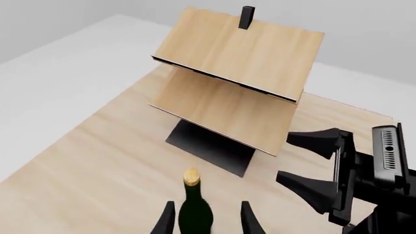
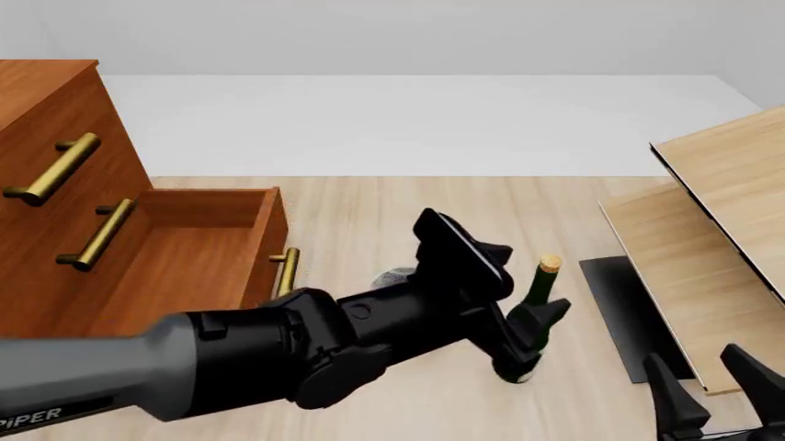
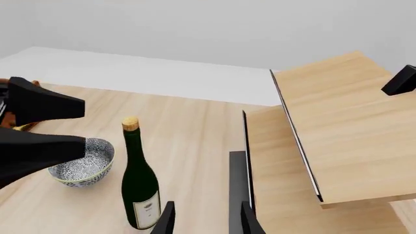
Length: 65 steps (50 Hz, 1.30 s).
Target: Put the wine bottle in the bottom drawer of the cabinet.
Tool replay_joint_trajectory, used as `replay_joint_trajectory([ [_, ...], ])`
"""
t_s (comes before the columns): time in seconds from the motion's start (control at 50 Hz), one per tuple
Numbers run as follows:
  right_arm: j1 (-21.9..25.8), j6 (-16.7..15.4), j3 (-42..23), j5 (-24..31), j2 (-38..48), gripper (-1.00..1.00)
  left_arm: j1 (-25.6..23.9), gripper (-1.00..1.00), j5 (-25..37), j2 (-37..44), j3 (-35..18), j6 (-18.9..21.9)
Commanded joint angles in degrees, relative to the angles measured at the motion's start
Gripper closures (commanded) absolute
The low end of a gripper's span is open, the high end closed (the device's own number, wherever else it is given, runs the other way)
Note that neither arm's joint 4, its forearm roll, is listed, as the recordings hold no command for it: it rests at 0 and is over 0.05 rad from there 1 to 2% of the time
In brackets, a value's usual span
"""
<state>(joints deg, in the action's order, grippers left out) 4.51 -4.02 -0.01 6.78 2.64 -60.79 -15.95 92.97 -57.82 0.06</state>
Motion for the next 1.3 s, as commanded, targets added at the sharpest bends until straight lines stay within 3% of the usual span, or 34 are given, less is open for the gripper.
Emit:
replay_joint_trajectory([
  [0.02,0.02,0.17,0.00,0.28,-0.11,-1.00,0.25,-1.00,-0.17,2.34,-1.19,-0.02],
  [1.3,0.62,0.78,0.00,0.36,1.25,-1.00,1.44,-1.00,-1.31,14.02,-9.28,1.08],
])
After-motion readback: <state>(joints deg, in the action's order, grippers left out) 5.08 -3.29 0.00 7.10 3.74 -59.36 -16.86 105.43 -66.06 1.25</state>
